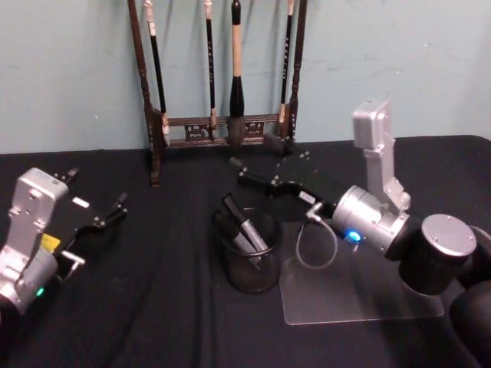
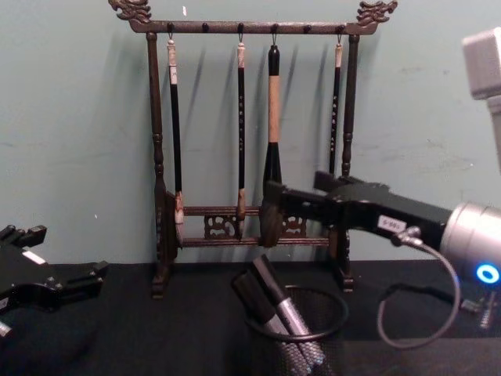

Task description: Pick up the water-based marker from the table and place it into the pen holder.

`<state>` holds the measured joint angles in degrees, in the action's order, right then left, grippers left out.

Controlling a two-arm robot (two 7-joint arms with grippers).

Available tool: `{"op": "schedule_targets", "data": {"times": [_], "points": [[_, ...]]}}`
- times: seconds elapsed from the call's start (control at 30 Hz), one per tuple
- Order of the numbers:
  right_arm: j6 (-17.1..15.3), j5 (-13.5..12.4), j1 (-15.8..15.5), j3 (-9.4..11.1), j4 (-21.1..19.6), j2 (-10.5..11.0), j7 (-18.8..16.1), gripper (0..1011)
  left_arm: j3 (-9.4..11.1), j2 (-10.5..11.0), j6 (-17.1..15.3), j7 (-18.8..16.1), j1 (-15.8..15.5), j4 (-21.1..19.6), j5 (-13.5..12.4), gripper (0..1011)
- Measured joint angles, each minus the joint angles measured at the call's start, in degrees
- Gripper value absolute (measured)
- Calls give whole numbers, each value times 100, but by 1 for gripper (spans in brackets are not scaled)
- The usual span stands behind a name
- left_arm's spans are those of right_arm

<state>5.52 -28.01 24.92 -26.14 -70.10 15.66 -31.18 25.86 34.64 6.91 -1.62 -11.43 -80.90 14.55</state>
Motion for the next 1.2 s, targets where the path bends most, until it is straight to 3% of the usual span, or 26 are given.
{"op": "schedule_targets", "data": {"times": [0.63, 1.2], "points": [[-113, 345, -487, 623, -409, 430, 778, 1002, 0, 0, 0, 0, 0, 0, 0, 1001], [-353, 568, -974, 906, -245, 397, 1035, 1002, 0, 0, 0, 0, 0, 0, 0, 1001]]}}
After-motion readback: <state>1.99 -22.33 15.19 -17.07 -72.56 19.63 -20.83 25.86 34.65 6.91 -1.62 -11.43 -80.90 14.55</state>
